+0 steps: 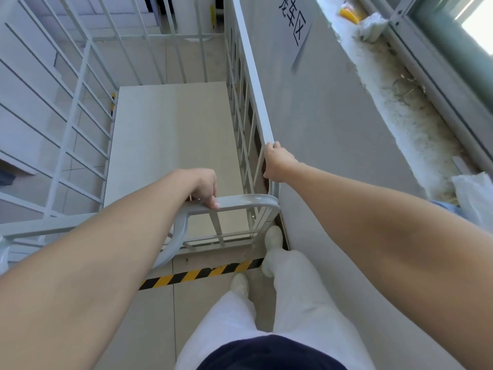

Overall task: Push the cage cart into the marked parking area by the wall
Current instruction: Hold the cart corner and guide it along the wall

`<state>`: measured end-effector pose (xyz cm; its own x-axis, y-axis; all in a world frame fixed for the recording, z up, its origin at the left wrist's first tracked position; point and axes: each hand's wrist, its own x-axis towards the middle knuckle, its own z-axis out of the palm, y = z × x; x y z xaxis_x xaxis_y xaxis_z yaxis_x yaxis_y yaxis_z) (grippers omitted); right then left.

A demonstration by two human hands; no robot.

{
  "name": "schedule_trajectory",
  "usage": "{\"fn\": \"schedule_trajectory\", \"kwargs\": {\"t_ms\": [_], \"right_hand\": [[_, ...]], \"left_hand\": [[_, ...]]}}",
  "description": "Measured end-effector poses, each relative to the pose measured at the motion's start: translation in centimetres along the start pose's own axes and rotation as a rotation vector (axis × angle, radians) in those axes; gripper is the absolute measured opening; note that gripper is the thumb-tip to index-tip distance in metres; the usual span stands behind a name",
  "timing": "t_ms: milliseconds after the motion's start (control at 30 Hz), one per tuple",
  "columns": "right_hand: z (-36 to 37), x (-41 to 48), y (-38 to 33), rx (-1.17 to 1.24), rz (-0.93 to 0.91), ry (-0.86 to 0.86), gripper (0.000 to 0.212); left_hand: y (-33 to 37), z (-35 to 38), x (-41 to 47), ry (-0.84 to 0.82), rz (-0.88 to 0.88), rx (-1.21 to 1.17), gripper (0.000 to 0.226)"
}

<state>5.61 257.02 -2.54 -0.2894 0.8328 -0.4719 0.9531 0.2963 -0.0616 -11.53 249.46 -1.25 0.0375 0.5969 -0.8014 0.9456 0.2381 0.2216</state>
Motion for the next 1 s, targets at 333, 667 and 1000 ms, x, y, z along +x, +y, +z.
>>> {"fn": "schedule_trajectory", "kwargs": {"t_ms": [333, 667, 1000], "right_hand": [[-3.4, 1.2, 0.0, 0.075, 0.022, 0.068, 0.033], [-3.9, 3.0, 0.3, 0.102, 0.095, -0.103, 0.038], [-5.0, 4.8, 0.4, 0.262, 0.157, -0.51, 0.031]], "left_hand": [[0.3, -1.2, 1.3, -0.145, 0.014, -0.032, 0.012], [2.3, -0.8, 2.7, -0.174, 0.139, -0.231, 0.027], [5.3, -1.8, 4.3, -0.289, 0.119, -0.198, 0.011]]}}
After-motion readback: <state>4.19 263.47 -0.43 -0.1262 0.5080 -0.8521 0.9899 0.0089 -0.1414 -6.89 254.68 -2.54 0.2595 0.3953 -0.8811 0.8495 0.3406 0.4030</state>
